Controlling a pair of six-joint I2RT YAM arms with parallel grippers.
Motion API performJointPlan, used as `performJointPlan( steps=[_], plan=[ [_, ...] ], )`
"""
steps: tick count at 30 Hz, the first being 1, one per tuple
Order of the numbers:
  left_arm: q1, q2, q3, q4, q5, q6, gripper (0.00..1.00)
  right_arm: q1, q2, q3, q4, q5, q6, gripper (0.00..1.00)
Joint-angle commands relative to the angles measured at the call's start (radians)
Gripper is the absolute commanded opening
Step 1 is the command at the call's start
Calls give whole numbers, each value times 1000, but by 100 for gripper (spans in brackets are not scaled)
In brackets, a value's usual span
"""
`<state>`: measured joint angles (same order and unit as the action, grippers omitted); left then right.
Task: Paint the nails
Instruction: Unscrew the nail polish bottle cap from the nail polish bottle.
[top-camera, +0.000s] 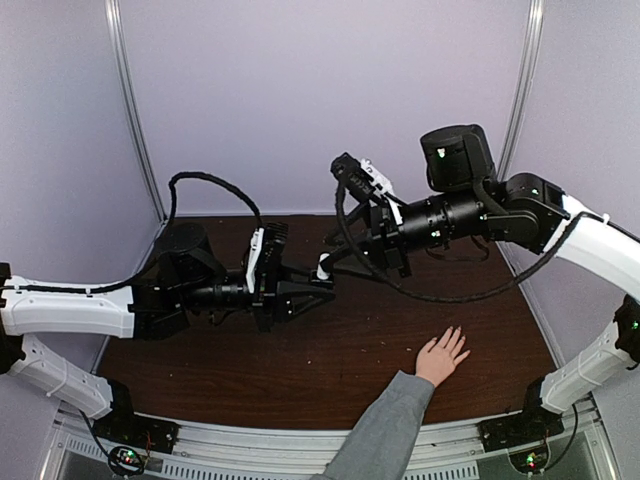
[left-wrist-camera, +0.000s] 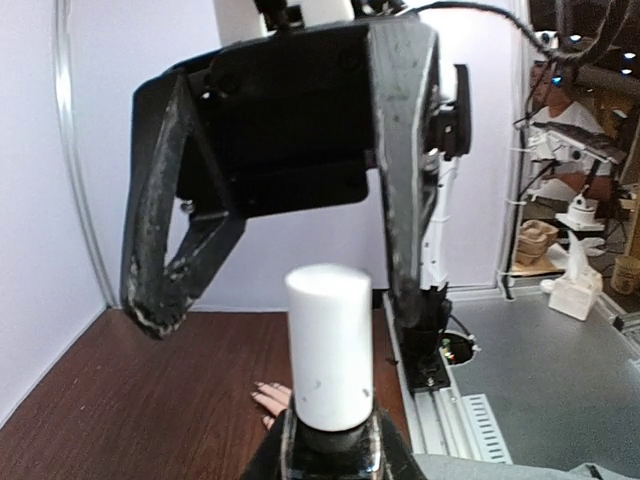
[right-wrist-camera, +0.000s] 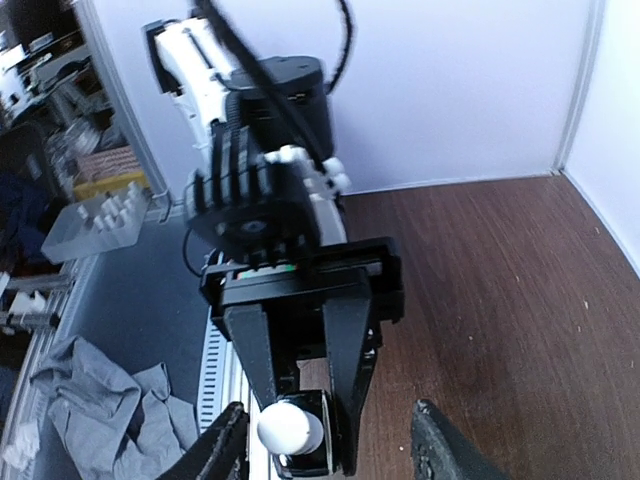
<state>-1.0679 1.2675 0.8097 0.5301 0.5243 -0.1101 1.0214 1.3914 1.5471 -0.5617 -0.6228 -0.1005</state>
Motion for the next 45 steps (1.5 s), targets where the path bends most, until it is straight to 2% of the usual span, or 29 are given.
performJointPlan(
  steps=[1,4,7,17,21,27,35,42,45],
  plan=[
    [-3,3,38,-78,-227,43,0,-4,-3,43,-6,264,180,55],
    [-2,18,41,-73,-329,34,0,-4,4,45,-1,362,254,55],
    [-3,36,51,-69,-423,24,0,-4,14,33,22,395,320,54],
    [-2,122,127,-89,-573,9,0,-3,59,-25,75,505,453,54],
    [-3,140,126,-61,-609,-1,0,-1,78,-15,63,542,464,52],
    [-3,170,138,-43,-647,-22,0,-2,83,-47,105,564,490,42],
    [-3,174,143,-35,-697,-25,0,-5,105,-64,134,579,526,39],
    [-3,176,151,-51,-720,-23,0,-7,122,-68,162,558,558,26],
    [-4,174,149,-50,-719,-20,0,-13,126,-73,177,541,570,25]
  ],
)
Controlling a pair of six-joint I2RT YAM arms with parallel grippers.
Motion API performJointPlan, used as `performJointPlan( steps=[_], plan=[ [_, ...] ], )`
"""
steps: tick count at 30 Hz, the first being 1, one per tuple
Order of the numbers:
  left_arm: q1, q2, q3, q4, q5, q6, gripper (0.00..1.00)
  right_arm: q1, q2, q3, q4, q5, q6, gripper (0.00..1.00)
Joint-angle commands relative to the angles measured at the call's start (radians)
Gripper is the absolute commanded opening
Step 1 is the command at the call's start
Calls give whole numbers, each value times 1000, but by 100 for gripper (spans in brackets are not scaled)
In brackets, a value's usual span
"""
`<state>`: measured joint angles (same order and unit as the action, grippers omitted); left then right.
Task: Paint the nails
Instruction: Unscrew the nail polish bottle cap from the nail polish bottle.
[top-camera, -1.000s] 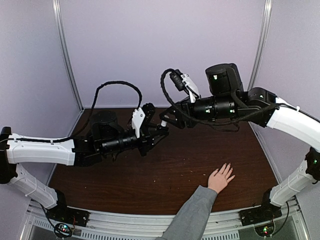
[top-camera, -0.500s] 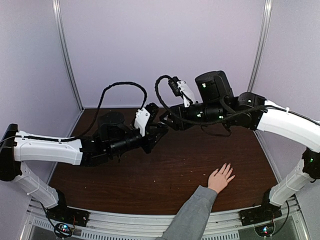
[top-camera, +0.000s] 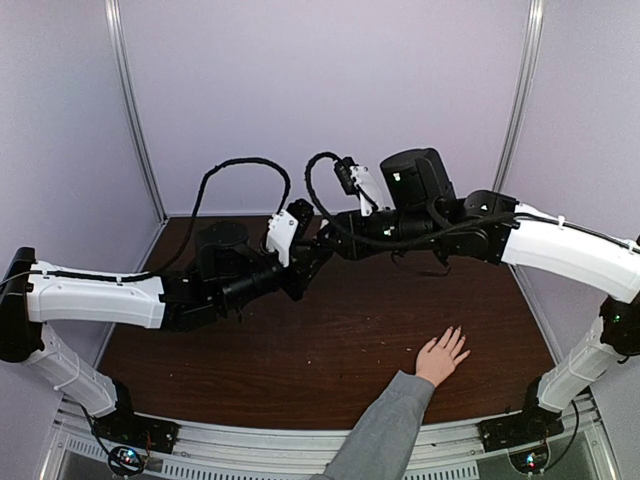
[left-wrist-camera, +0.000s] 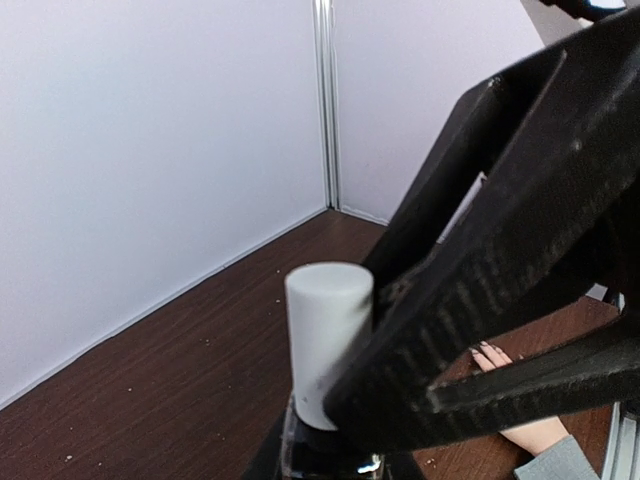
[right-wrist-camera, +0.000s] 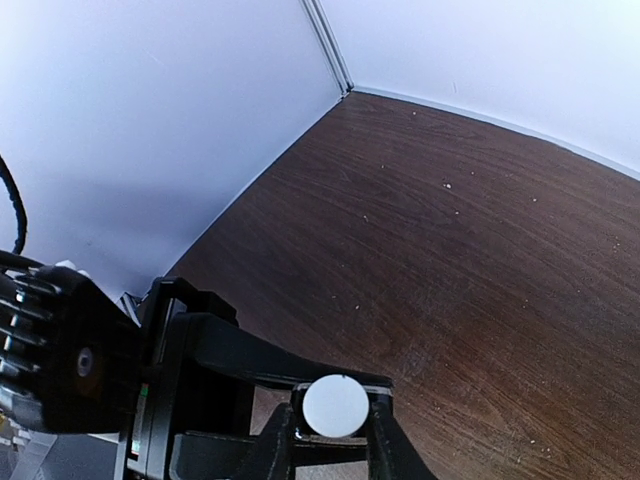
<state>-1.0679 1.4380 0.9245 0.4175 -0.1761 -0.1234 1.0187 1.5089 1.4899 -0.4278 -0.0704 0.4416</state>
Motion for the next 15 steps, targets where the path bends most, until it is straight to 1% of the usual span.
performJointPlan(
  steps=[1,4,6,9,10,13,15],
  plan=[
    [-4,4,34,64,-18,-5,0,-14,11,-14,45,-21,34,24],
    [-4,4,34,67,-7,-1,0,-23,14,-14,52,-33,40,21],
    [-4,2,32,69,7,3,0,-28,13,-14,52,-37,40,21],
    [-4,-3,27,71,23,10,0,-39,6,-16,50,-38,44,27],
    [-5,-4,27,71,24,15,0,-42,7,-18,53,-43,45,27],
    [-5,-1,30,69,26,22,0,-45,8,-17,56,-54,49,23],
    [-6,2,33,69,26,23,0,-47,11,-16,57,-60,51,22]
  ],
)
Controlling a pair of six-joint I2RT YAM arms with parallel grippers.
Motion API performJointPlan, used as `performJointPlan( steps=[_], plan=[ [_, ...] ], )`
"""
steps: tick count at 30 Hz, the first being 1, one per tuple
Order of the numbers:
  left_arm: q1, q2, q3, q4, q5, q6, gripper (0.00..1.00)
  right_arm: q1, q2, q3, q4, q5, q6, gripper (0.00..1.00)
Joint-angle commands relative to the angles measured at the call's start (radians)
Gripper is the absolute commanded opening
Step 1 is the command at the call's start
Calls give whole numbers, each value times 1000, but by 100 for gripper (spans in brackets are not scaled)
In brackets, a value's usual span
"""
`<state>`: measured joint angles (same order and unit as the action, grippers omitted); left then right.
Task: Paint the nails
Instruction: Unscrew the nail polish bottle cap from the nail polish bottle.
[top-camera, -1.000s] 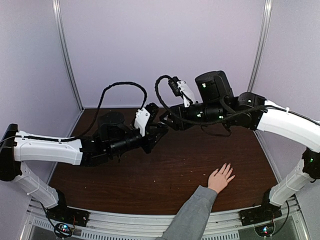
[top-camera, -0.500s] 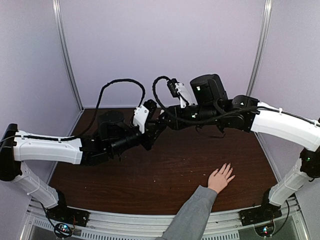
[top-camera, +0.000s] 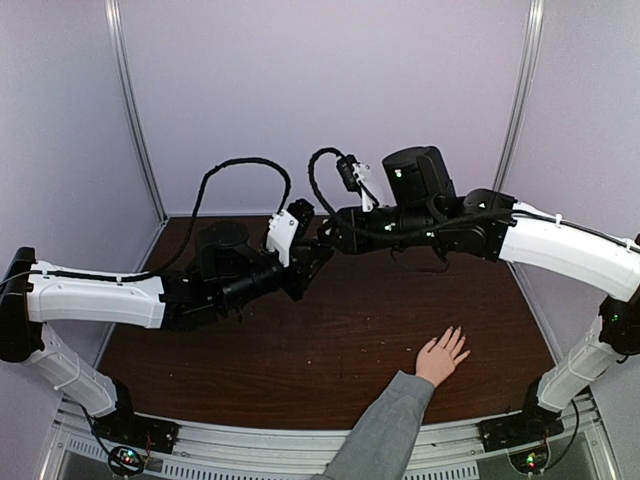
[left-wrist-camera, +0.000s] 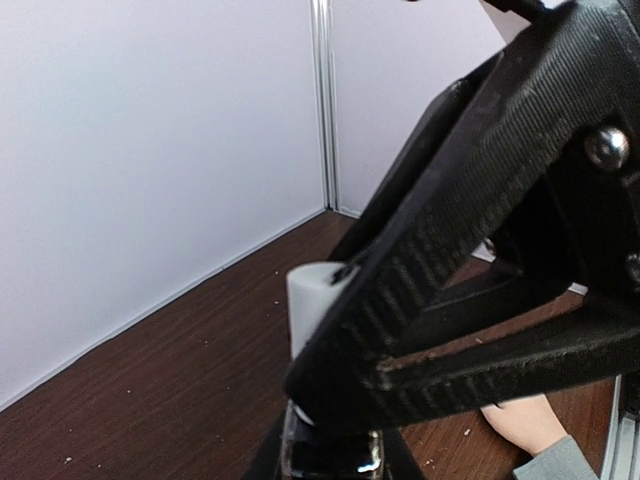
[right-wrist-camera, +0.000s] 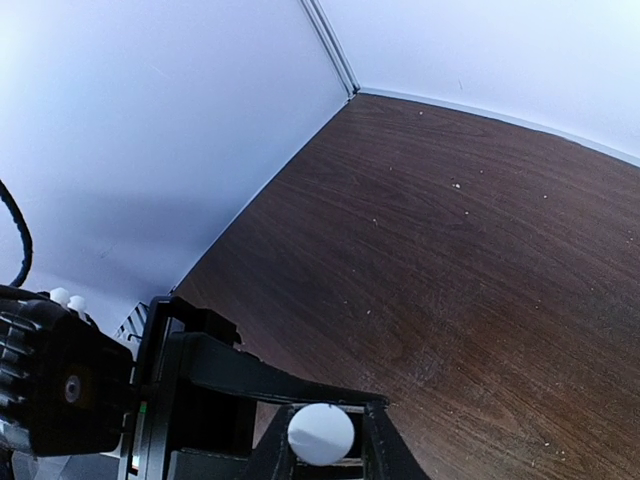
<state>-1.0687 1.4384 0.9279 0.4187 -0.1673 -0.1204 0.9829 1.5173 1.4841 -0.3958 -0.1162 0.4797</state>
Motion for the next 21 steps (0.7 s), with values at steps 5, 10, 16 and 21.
performJointPlan(
  steps=[5,10,16,21],
  plan=[
    [-5,5,32,63,26,18,0,-13,0,-13,33,-32,-7,14],
    [-4,-30,9,83,134,13,0,-13,-17,-20,47,-85,-93,7],
    [-2,-83,-38,150,470,30,0,-13,-61,-59,100,-227,-248,2],
    [-1,-101,-31,174,708,26,0,-13,-92,-66,114,-379,-346,0]
  ],
)
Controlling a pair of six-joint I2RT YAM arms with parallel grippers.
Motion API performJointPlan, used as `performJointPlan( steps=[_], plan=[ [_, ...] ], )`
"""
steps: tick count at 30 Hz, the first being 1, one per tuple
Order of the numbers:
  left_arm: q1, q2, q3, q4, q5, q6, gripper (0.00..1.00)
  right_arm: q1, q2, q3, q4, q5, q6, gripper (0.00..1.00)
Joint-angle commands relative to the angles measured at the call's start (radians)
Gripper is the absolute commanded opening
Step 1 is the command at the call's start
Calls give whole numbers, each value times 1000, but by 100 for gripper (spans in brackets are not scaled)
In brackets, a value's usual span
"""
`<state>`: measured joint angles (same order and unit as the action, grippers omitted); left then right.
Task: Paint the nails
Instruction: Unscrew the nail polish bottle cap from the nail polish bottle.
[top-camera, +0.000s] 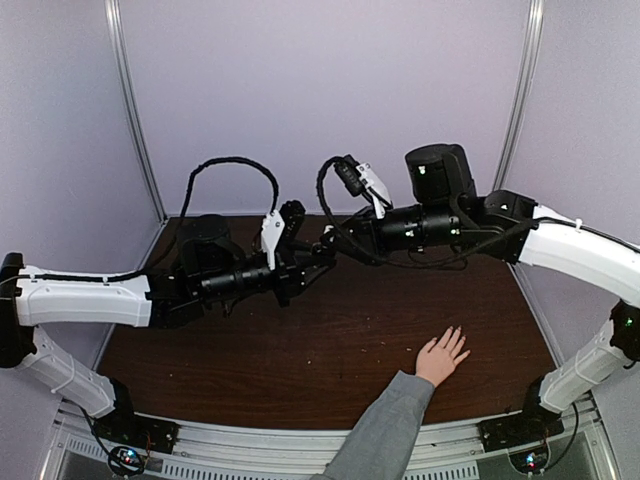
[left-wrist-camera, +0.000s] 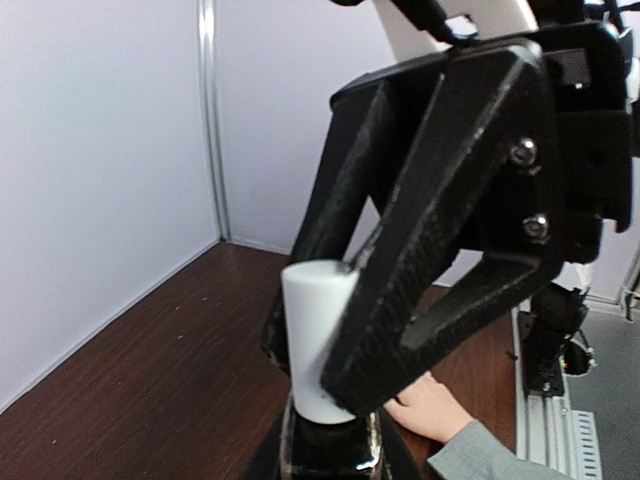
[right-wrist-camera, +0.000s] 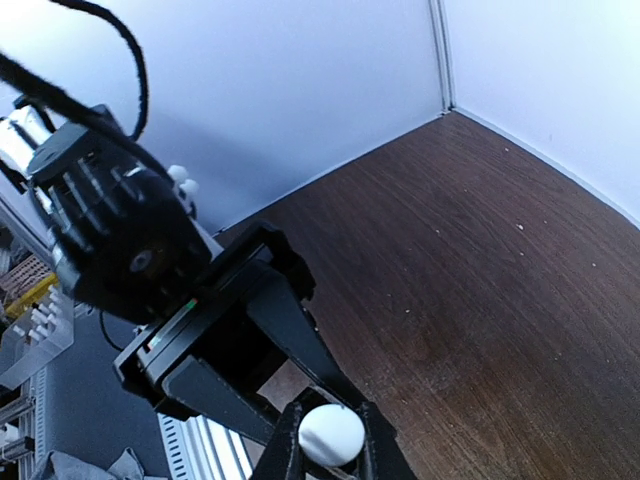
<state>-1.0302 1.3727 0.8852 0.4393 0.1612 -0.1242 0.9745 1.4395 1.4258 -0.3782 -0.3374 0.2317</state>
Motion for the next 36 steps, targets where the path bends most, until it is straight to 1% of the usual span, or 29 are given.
performJointPlan(
  steps=[1,9,16,20,24,25,26,27,28,29,30,31,33,36],
  plan=[
    [-39,-38,15,159,411,25,0,-5,-19,-6,95,-180,-115,0],
    [-40,-23,41,244,632,-43,0,-5,-40,16,87,-373,-209,0],
    [-40,-9,55,326,752,-113,0,-5,-55,15,94,-499,-275,0],
    [-40,-7,61,322,784,-114,0,-5,-63,15,84,-517,-295,0],
    [-40,-20,52,281,748,-77,0,-7,-63,18,73,-503,-295,0],
    [-40,-27,46,272,730,-63,0,-8,-63,22,69,-487,-287,3],
    [-40,-32,40,258,699,-47,0,-10,-61,26,63,-475,-280,18],
    [-40,-41,31,242,662,-26,0,-15,-61,28,60,-465,-270,29],
    [-41,-48,24,227,622,-5,0,-18,-60,31,59,-447,-259,39],
    [-41,-56,15,214,569,18,0,-22,-60,31,58,-418,-245,45],
    [-40,-66,5,204,514,38,0,-23,-62,30,56,-379,-234,50],
    [-39,-74,-5,192,453,57,0,-25,-62,28,54,-332,-217,51],
    [-40,-87,-20,182,350,88,0,-29,-61,28,43,-228,-171,52],
    [-41,-89,-33,173,191,104,0,-29,-62,18,44,-129,-125,54]
  ],
)
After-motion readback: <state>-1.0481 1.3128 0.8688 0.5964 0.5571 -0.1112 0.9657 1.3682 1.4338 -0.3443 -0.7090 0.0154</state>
